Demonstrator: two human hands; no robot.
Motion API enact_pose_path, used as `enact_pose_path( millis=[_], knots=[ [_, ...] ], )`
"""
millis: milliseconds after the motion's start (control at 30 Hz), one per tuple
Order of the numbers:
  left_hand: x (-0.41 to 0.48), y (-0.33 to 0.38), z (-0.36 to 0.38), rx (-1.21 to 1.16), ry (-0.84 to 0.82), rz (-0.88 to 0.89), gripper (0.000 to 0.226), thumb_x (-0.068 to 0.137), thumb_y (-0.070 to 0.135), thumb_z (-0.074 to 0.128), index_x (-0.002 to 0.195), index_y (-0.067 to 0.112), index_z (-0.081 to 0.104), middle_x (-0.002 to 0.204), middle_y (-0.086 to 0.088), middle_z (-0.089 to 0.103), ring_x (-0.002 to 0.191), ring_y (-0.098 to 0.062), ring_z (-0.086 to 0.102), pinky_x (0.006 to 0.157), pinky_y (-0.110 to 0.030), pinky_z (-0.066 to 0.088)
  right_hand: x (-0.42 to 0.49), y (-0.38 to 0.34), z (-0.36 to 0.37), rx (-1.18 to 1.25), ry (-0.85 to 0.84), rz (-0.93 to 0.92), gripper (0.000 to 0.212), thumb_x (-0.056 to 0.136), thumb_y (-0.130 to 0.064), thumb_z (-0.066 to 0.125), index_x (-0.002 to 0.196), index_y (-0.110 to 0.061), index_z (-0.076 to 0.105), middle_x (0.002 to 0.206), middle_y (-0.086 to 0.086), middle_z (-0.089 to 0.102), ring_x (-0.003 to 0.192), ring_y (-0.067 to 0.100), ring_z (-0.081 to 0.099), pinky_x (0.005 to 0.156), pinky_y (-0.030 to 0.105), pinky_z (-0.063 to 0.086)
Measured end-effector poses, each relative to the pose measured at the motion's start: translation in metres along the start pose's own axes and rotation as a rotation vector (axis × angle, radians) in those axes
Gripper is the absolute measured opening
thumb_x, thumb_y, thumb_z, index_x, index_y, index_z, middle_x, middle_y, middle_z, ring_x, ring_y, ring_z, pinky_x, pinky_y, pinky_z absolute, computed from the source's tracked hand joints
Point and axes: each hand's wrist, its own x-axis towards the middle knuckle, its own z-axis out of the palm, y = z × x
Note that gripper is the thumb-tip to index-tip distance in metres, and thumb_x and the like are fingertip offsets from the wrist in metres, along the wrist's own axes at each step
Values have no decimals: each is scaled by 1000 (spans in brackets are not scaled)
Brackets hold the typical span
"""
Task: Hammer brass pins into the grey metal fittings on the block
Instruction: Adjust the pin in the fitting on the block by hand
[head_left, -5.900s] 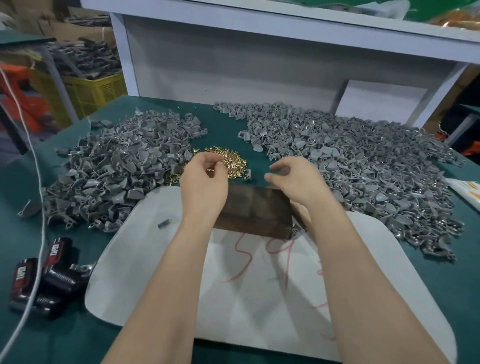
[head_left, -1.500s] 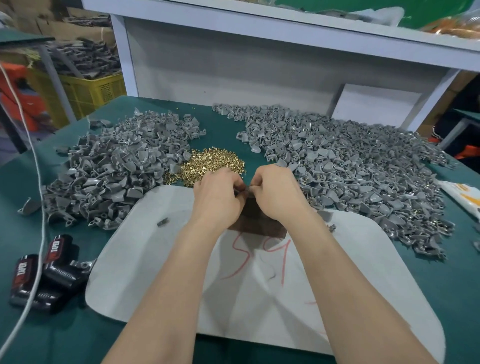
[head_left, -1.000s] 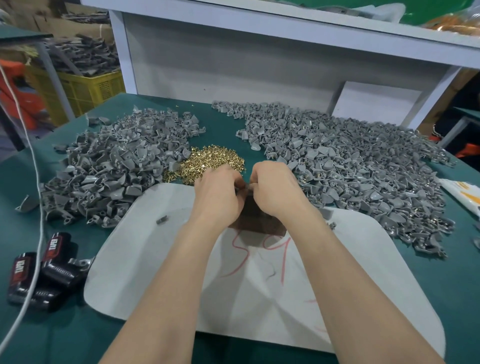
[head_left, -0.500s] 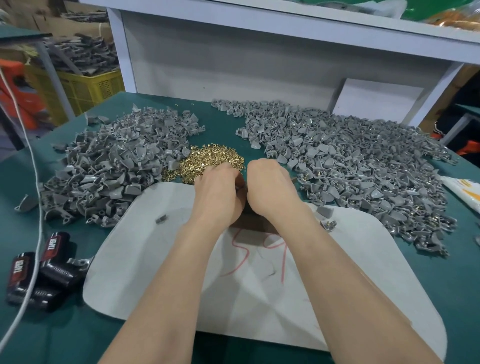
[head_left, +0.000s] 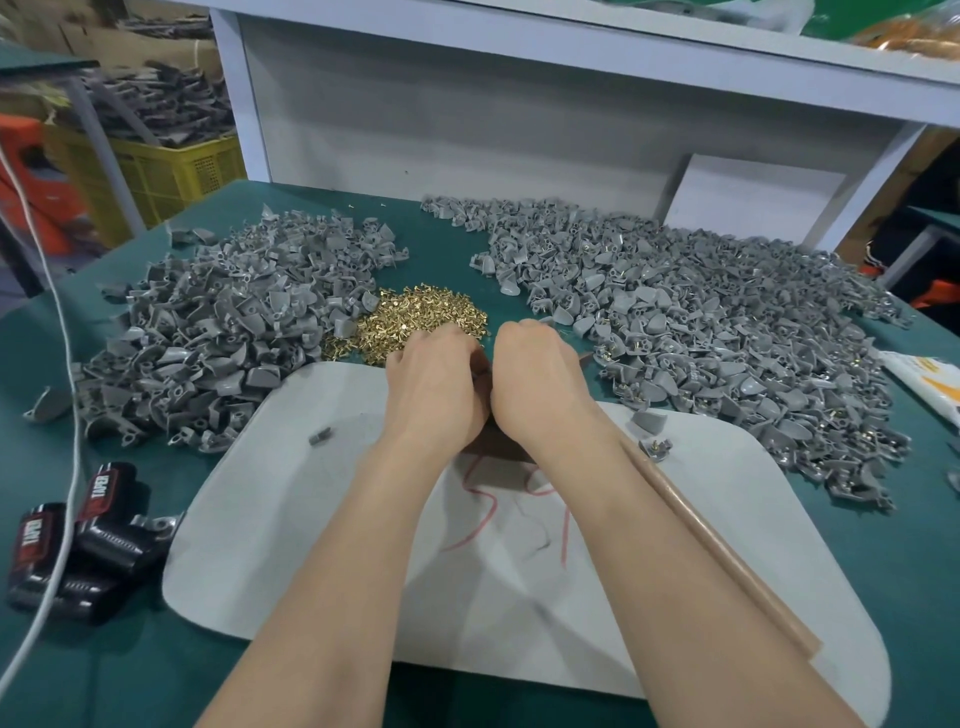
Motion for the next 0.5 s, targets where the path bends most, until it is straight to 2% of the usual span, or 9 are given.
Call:
enact_pose_path(
  millis=[233,400,500],
  knots=[
    [0,1,-2,31,-22,-4,15,83,5,47,77,18,47,97,-5,51,103,-32,47,74,-33,26,0,0,0,-15,15,-30,27,88,-2,48,115,-2,52,119,14,52,109,29,54,85,33,44],
    [0,1,-1,43,-21,-4,16,84,4,47,74,17,44,102,-8,54,102,-32,46,73,-33,26,0,0,3,-29,36,-43,28,88,-2,47,116,-3,51,120,14,51,112,27,52,87,31,43],
    [0,-1,-1,16,-32,-7,16,85,6,50,75,18,48,104,-7,56,103,-32,47,75,-34,28,2,2,3,-4,23,-51,21,88,-3,49,109,-5,54,112,13,54,108,28,54,81,31,42]
  ],
)
